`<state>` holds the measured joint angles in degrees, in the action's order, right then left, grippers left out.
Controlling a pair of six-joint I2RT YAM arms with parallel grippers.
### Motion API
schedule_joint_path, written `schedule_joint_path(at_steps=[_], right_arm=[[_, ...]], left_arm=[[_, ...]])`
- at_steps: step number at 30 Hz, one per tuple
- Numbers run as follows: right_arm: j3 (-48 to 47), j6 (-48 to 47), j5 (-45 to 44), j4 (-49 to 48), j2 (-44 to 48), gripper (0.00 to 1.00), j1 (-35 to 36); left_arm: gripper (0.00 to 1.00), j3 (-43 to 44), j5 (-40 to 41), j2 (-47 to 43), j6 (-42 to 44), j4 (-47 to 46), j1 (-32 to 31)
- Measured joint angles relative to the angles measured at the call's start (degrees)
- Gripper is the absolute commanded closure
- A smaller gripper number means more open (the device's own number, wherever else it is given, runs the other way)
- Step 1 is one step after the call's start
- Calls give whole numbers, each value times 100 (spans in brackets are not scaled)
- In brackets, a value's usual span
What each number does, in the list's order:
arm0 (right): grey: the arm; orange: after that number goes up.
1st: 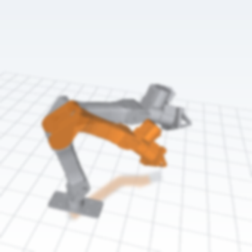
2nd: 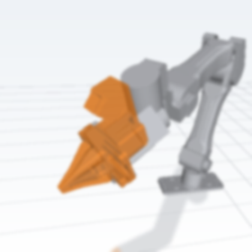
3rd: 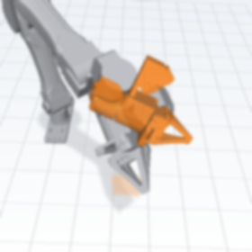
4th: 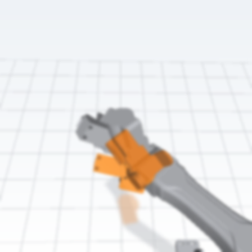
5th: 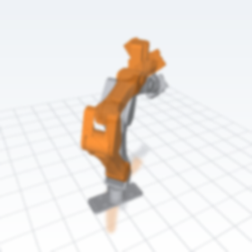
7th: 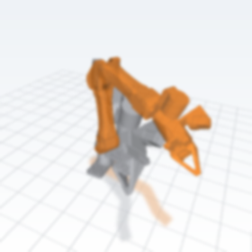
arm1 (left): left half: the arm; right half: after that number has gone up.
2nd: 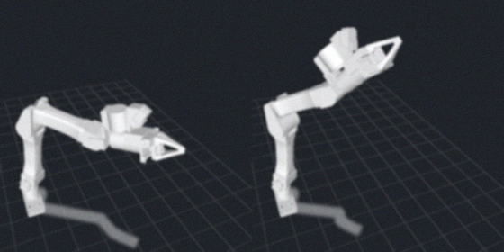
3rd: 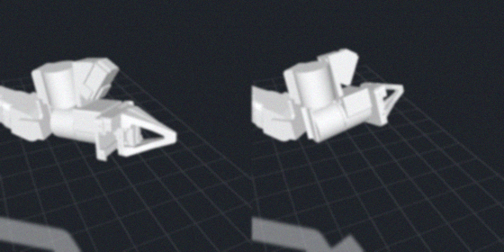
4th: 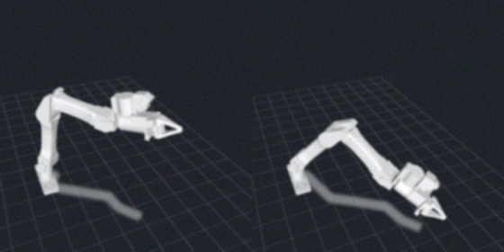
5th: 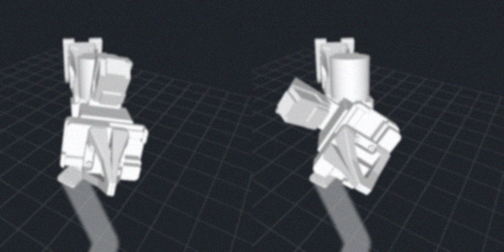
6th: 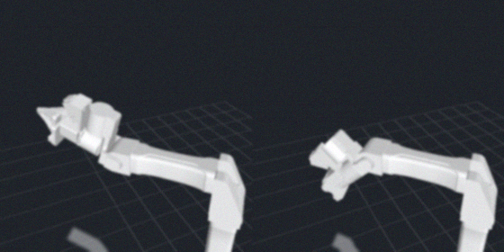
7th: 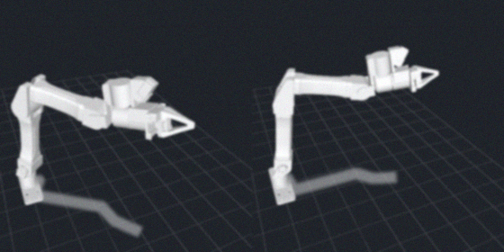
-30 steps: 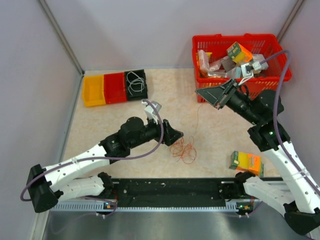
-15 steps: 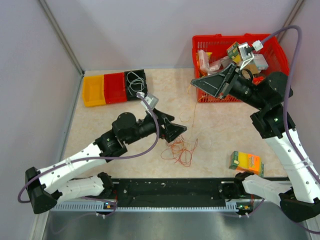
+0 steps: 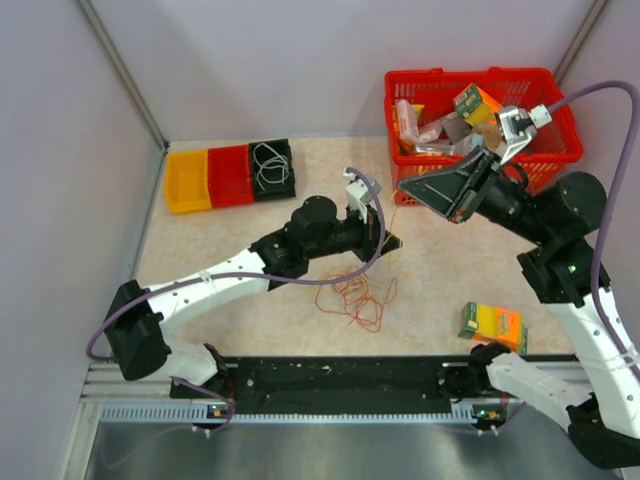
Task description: Untangle the cables
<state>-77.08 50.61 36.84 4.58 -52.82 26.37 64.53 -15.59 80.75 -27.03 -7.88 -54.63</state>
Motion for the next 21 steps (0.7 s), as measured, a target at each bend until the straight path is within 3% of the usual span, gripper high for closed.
schedule_joint_path(at_steps=[1,2,3,4,10,15,21], right_arm=[[105,-83,-66,76,114,85,0],[234,-190,-136,142,243,54,0],[374,-304,-205,232,380,36,0],[553,-424,-291,315,525,27,0],[2470,-1266,-1248,955,1652,20,0],[3974,-1366,-1735,1403,1947,19,0],[4736,-1443,-1762,1434,2122,16,0]], left_arm=[[100,26,2,15,39,74,15],[100,63,28,17,79,160,24],[100,160,59,15,146,280,44],[100,258,101,15,186,341,66],[100,1569,354,-22,485,968,354],[100,2669,535,-229,686,1353,393],[100,3429,472,-570,743,1331,391]])
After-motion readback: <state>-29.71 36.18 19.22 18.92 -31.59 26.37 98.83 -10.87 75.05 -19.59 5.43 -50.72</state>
